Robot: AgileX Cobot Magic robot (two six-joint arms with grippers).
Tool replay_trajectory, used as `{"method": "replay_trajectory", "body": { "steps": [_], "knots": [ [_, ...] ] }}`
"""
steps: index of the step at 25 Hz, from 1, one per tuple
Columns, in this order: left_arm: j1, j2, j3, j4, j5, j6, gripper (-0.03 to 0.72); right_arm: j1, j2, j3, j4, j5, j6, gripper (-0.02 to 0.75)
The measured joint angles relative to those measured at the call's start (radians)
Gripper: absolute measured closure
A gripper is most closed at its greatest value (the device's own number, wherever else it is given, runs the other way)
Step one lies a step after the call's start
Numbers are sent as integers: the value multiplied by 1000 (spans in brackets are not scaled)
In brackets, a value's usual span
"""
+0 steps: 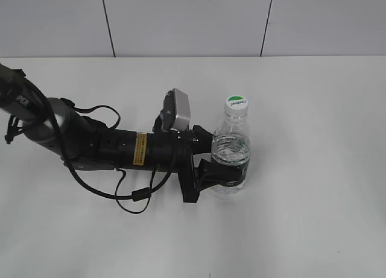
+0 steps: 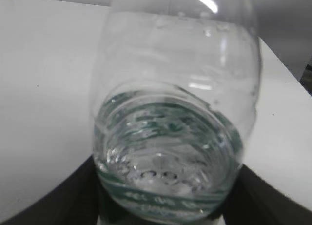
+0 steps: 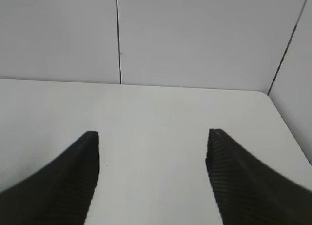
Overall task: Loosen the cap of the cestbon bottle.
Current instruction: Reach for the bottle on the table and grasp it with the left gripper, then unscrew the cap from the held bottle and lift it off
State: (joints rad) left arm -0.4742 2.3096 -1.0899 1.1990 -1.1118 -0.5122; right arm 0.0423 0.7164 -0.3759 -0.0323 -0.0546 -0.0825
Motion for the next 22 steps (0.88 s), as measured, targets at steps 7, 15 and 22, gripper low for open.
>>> {"method": "replay_trajectory", "body": {
  "steps": [7,15,22],
  "knots": [
    [0,0,0,0,0,0,265,0,166,-224,11,326,1,214],
    [0,0,0,0,-1,0,265,0,391,-471,43,714,1,214],
    [0,0,0,0,-1,0,265,0,573,-681,56,1035,1,214]
  ]
}}
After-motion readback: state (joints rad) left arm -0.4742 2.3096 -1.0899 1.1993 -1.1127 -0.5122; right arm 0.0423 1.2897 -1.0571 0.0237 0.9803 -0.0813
